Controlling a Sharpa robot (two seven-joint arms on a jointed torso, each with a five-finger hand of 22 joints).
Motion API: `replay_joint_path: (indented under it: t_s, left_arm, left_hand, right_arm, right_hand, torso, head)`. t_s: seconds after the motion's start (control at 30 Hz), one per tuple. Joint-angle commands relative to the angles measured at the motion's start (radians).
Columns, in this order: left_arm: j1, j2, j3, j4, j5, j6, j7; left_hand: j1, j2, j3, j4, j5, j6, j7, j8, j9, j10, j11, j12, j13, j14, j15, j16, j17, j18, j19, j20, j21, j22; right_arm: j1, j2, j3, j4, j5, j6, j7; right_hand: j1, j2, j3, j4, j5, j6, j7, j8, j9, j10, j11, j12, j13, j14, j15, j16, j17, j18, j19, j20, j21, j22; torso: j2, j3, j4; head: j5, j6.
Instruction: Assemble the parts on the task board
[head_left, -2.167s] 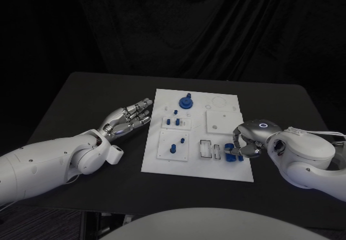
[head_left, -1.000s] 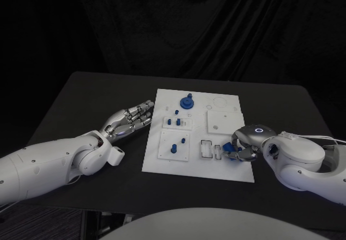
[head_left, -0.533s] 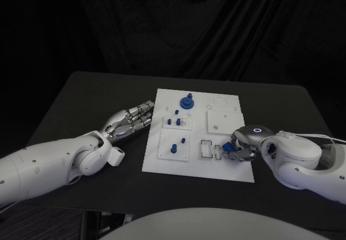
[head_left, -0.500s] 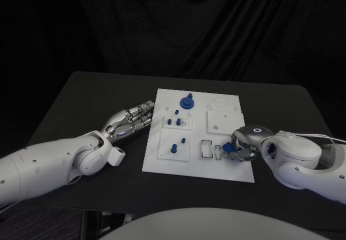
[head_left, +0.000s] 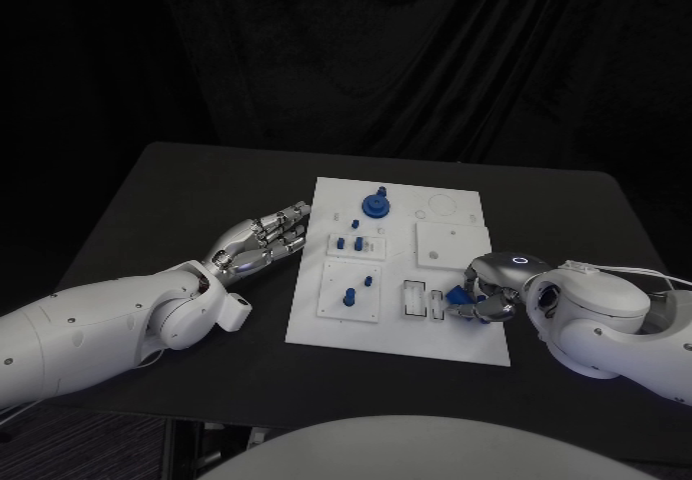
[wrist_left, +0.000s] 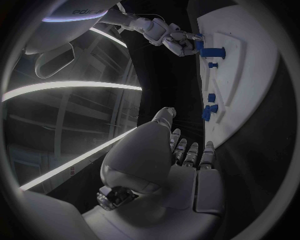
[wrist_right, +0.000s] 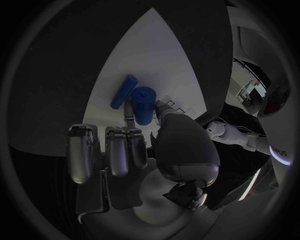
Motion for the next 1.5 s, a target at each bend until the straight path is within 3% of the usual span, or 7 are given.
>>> replay_joint_path:
  t_s: [0.03, 0.23, 0.47, 0.83, 1.1, 1.3, 1.5]
  left_arm:
    - [-0.002, 0.0, 0.001, 0.001, 0.003, 0.014, 0.084]
    - [-0.003, 0.0, 0.001, 0.001, 0.003, 0.013, 0.085]
    - [-0.003, 0.0, 0.001, 0.002, 0.003, 0.01, 0.084]
    - [-0.003, 0.001, 0.001, 0.004, 0.003, 0.007, 0.084]
    - [-0.003, 0.003, 0.001, 0.004, 0.003, 0.008, 0.085]
    - [-0.003, 0.002, 0.001, 0.004, 0.003, 0.009, 0.085]
    - [-0.003, 0.003, 0.001, 0.003, 0.003, 0.01, 0.084]
  left_hand:
    - [0.0, 0.011, 0.007, -0.001, -0.005, 0.001, 0.008, 0.001, 0.001, -0.001, 0.007, 0.005, 0.0, 0.0, 0.004, -0.007, -0.001, 0.014, 0.002, 0.007, 0.002, 0.001]
    - [0.0, 0.011, 0.008, -0.001, -0.006, 0.004, 0.01, 0.002, 0.001, -0.001, 0.008, 0.006, 0.0, 0.0, 0.004, -0.007, -0.001, 0.014, 0.002, 0.008, 0.002, 0.002]
    - [0.001, 0.011, 0.008, -0.002, -0.006, 0.005, 0.012, 0.002, 0.001, -0.001, 0.008, 0.006, 0.0, 0.0, 0.004, -0.007, -0.001, 0.015, 0.002, 0.008, 0.002, 0.002]
    - [0.001, 0.01, 0.009, -0.002, -0.006, 0.005, 0.012, 0.002, 0.001, -0.001, 0.008, 0.006, 0.0, 0.0, 0.004, -0.007, -0.001, 0.015, 0.002, 0.009, 0.002, 0.001]
    - [0.001, 0.01, 0.009, -0.002, -0.006, 0.005, 0.012, 0.002, 0.001, -0.001, 0.008, 0.006, 0.0, 0.0, 0.004, -0.007, -0.001, 0.015, 0.002, 0.009, 0.002, 0.001]
    - [0.002, 0.01, 0.009, -0.003, -0.006, 0.005, 0.013, 0.002, 0.001, -0.001, 0.008, 0.006, 0.0, 0.0, 0.004, -0.007, -0.001, 0.016, 0.002, 0.009, 0.002, 0.001]
    - [0.002, 0.01, 0.009, -0.003, -0.006, 0.005, 0.013, 0.002, 0.001, -0.001, 0.008, 0.006, 0.0, 0.0, 0.004, -0.007, -0.001, 0.016, 0.002, 0.009, 0.002, 0.001]
  right_arm:
    - [-0.004, -0.008, -0.004, 0.011, 0.127, -0.101, 0.037]
    - [0.028, -0.022, -0.003, 0.034, 0.254, -0.214, 0.074]
    - [0.079, -0.033, -0.003, 0.062, 0.5, -0.262, 0.081]
    - [0.097, -0.012, -0.003, 0.056, 0.792, -0.215, 0.056]
    - [0.084, 0.02, -0.004, 0.024, 0.826, -0.173, 0.045]
    - [0.072, 0.046, -0.004, -0.004, 0.832, -0.146, 0.041]
    - [0.068, 0.058, -0.004, -0.016, 0.833, -0.124, 0.035]
  right_hand:
    - [0.03, 0.021, 0.023, -0.035, 0.003, 0.034, -0.026, 0.013, 0.01, 0.102, -0.01, 0.003, 0.263, 0.105, -0.008, 0.003, 0.263, -0.004, 0.082, -0.001, 0.005, 0.248]
    - [0.056, 0.028, 0.036, -0.059, 0.003, 0.038, -0.034, 0.016, 0.016, 0.102, -0.019, 0.003, 0.263, 0.105, -0.011, 0.003, 0.263, -0.004, 0.081, -0.004, 0.004, 0.247]
    - [0.054, 0.032, 0.037, -0.058, 0.003, 0.041, -0.034, 0.018, 0.018, 0.102, -0.021, 0.003, 0.263, 0.105, -0.01, 0.003, 0.263, -0.004, 0.081, -0.004, 0.005, 0.248]
    - [0.045, 0.043, 0.038, -0.053, 0.002, 0.031, -0.033, 0.015, 0.02, 0.102, -0.021, 0.003, 0.263, 0.105, -0.008, 0.003, 0.263, 0.0, 0.074, -0.003, -0.009, 0.243]
    - [0.027, 0.05, 0.032, -0.043, 0.001, 0.012, -0.026, 0.013, 0.024, 0.102, -0.015, 0.003, 0.263, 0.105, -0.004, 0.003, 0.263, 0.003, 0.068, -0.001, -0.02, 0.238]
    - [-0.023, 0.057, 0.01, -0.006, 0.0, -0.01, -0.015, 0.014, 0.028, 0.102, -0.006, 0.003, 0.263, 0.103, 0.004, -0.001, 0.254, 0.009, 0.054, 0.007, -0.044, 0.229]
    - [-0.046, 0.056, -0.008, 0.012, -0.001, -0.02, -0.011, 0.016, 0.032, 0.102, -0.001, 0.003, 0.263, 0.102, 0.008, -0.003, 0.251, 0.012, 0.049, 0.01, -0.052, 0.226]
  torso:
    - [0.0, -0.0003, 0.0003]
    - [0.0, 0.0002, -0.0006]
    - [-0.001, -0.0003, -0.0015]
    - [0.001, -0.0024, 0.0026]
    - [0.003, -0.0007, 0.0018]
    - [0.0, -0.0014, 0.0015]
    - [0.002, 0.0007, -0.0009]
  head:
    - [0.001, 0.0]
    - [0.002, 0.0]
    - [0.003, 0.0]
    - [0.0, 0.0]
    - [0.001, 0.0]
    - [0.002, 0.0]
    - [0.004, 0.0]
